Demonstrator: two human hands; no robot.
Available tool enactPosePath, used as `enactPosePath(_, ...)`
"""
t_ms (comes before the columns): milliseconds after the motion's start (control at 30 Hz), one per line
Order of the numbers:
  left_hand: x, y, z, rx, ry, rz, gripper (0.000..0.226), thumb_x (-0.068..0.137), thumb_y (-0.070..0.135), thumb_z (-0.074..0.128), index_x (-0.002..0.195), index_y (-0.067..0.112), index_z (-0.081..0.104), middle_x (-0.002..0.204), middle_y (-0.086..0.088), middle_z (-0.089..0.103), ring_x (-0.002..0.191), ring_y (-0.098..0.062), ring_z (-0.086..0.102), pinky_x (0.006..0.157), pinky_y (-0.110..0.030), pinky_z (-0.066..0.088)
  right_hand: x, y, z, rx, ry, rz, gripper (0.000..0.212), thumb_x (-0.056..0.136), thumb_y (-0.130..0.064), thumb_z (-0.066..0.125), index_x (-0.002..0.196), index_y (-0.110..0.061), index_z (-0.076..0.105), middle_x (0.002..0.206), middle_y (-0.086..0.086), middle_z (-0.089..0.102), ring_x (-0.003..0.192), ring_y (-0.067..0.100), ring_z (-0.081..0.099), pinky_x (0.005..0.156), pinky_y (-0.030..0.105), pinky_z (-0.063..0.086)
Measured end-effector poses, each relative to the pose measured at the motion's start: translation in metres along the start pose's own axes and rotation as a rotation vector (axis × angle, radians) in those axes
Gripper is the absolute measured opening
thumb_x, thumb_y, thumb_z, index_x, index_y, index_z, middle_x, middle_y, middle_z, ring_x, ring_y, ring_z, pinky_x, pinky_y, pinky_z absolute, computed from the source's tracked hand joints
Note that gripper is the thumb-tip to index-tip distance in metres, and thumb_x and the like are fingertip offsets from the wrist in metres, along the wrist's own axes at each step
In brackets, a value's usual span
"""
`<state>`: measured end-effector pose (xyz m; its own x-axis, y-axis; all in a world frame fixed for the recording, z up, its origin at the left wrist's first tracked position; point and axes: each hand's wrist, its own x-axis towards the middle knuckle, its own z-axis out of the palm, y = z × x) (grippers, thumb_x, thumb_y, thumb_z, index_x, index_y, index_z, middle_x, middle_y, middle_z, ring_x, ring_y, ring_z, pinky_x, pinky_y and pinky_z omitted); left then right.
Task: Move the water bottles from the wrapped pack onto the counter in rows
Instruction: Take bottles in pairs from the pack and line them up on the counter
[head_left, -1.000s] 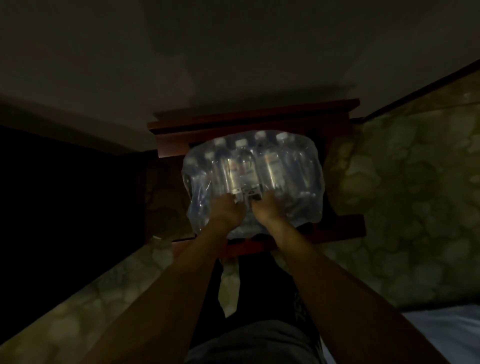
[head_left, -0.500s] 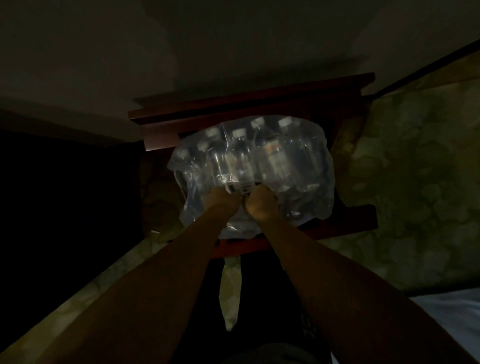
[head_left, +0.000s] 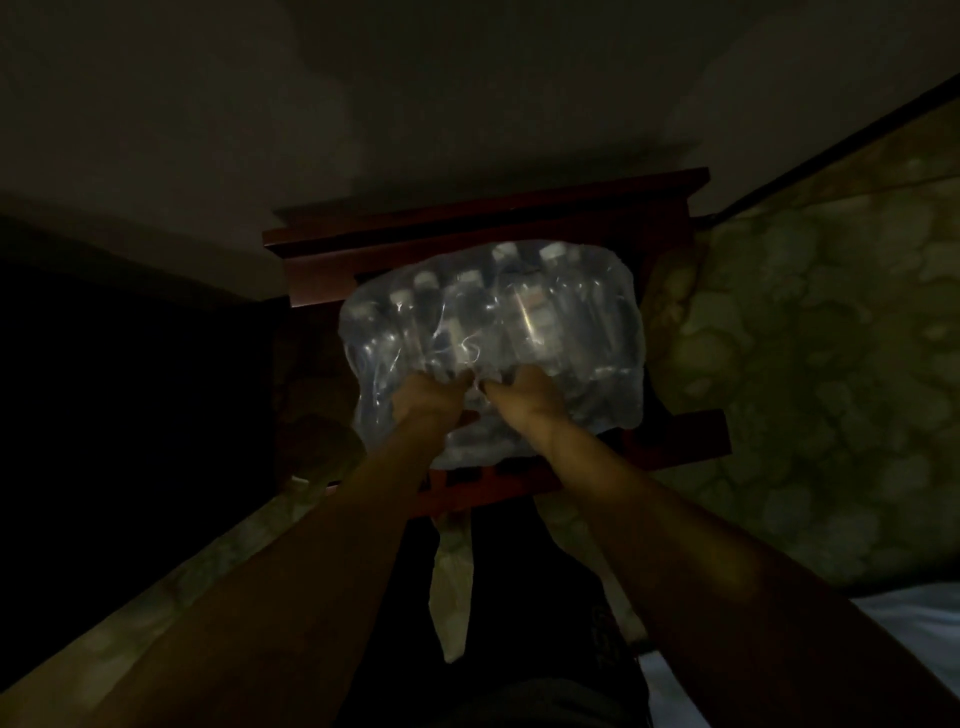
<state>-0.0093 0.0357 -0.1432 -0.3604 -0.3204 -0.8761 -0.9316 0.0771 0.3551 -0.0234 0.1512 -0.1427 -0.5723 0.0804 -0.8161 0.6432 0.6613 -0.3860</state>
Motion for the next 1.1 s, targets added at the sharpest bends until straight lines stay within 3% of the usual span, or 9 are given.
enactPosePath(133, -0.016, 0.006, -0.013, -0.148, -0.07, -0.033, 0.03, 0.088, 0.027, 0.072, 0.096, 0.001, 0.061, 0.098, -0.016, 0.066, 0.061, -0.016, 0.065, 0.035, -0.015, 0.047, -0.009, 0.001, -0.015, 0.168, -0.126, 0.108, 0.042, 0.086, -0.049, 0.06, 0.107, -0.014, 0.063, 0.103, 0.007, 0.068, 0.093, 0.026, 0.067, 0.089, 0.041, 0.056)
enactPosePath(233, -0.028, 0.006, -0.016, -0.169, -0.044, -0.003, 0.033, 0.086, 0.031, 0.073, 0.1, 0.004, 0.061, 0.094, -0.011, 0.067, 0.07, -0.02, 0.07, 0.048, -0.022, 0.057, -0.016, -0.002, -0.021, 0.25, -0.166, 0.191, 0.033, 0.087, -0.046, 0.06, 0.104, -0.017, 0.056, 0.1, 0.004, 0.063, 0.086, 0.023, 0.067, 0.087, 0.038, 0.055)
enactPosePath(367, -0.043, 0.004, -0.018, 0.163, 0.106, 0.229, 0.043, 0.085, 0.043, 0.07, 0.097, 0.002, 0.066, 0.079, -0.011, 0.072, 0.065, -0.02, 0.073, 0.052, -0.026, 0.058, -0.034, -0.011, -0.026, 0.383, -0.175, 0.28, 0.032, 0.085, -0.041, 0.068, 0.102, -0.017, 0.055, 0.084, 0.0, 0.058, 0.075, 0.022, 0.061, 0.065, 0.031, 0.054)
enactPosePath(433, -0.049, 0.008, -0.022, 0.284, 0.162, 0.292, 0.048, 0.082, 0.049, 0.07, 0.094, 0.003, 0.066, 0.081, -0.012, 0.073, 0.073, -0.023, 0.074, 0.067, -0.036, 0.062, -0.043, -0.016, -0.028, 0.422, -0.148, 0.299, 0.034, 0.084, -0.038, 0.071, 0.102, -0.015, 0.053, 0.088, 0.004, 0.058, 0.071, 0.024, 0.06, 0.056, 0.029, 0.05)
enactPosePath(600, -0.068, 0.016, -0.036, 0.411, 0.187, 0.259, 0.059, 0.077, 0.063, 0.067, 0.099, 0.009, 0.064, 0.091, -0.008, 0.073, 0.083, -0.023, 0.072, 0.066, -0.03, 0.055, -0.061, -0.025, -0.035, 0.428, -0.083, 0.311, 0.032, 0.079, -0.039, 0.074, 0.082, -0.011, 0.06, 0.108, 0.014, 0.064, 0.084, 0.031, 0.064, 0.063, 0.034, 0.054)
enactPosePath(667, -0.079, 0.018, -0.041, 0.494, 0.192, 0.287, 0.057, 0.075, 0.065, 0.067, 0.095, 0.011, 0.063, 0.093, -0.007, 0.072, 0.086, -0.024, 0.07, 0.061, -0.026, 0.047, -0.07, -0.024, -0.038, 0.374, -0.098, 0.332, 0.04, 0.078, -0.046, 0.073, 0.093, -0.012, 0.058, 0.102, 0.012, 0.063, 0.092, 0.034, 0.066, 0.074, 0.038, 0.056)
enactPosePath(733, -0.088, 0.022, -0.045, 0.551, 0.163, 0.301, 0.06, 0.074, 0.065, 0.068, 0.1, 0.012, 0.063, 0.096, -0.006, 0.071, 0.09, -0.023, 0.069, 0.062, -0.027, 0.045, -0.077, -0.024, -0.042, 0.212, -0.089, 0.309, 0.046, 0.079, -0.049, 0.071, 0.104, -0.013, 0.058, 0.101, 0.01, 0.063, 0.099, 0.032, 0.065, 0.084, 0.04, 0.056)
enactPosePath(967, -0.115, 0.043, -0.068, 0.544, -0.064, 0.298, 0.048, 0.081, 0.065, 0.059, 0.069, 0.02, 0.049, 0.071, 0.002, 0.068, 0.072, -0.015, 0.072, 0.054, -0.022, 0.045, -0.121, -0.048, -0.068, -0.13, -0.09, 0.284, 0.058, 0.081, -0.051, 0.066, 0.122, -0.011, 0.056, 0.08, 0.01, 0.056, 0.075, 0.027, 0.062, 0.055, 0.031, 0.049)
enactPosePath(1100, -0.121, 0.054, -0.085, 0.413, -0.206, 0.272, 0.057, 0.082, 0.06, 0.064, 0.111, 0.011, 0.062, 0.101, -0.004, 0.07, 0.074, -0.019, 0.071, 0.083, -0.036, 0.06, -0.144, -0.07, -0.085, -0.159, -0.051, 0.278, 0.049, 0.083, -0.05, 0.064, 0.113, -0.013, 0.055, 0.084, 0.01, 0.055, 0.074, 0.027, 0.061, 0.047, 0.024, 0.047)
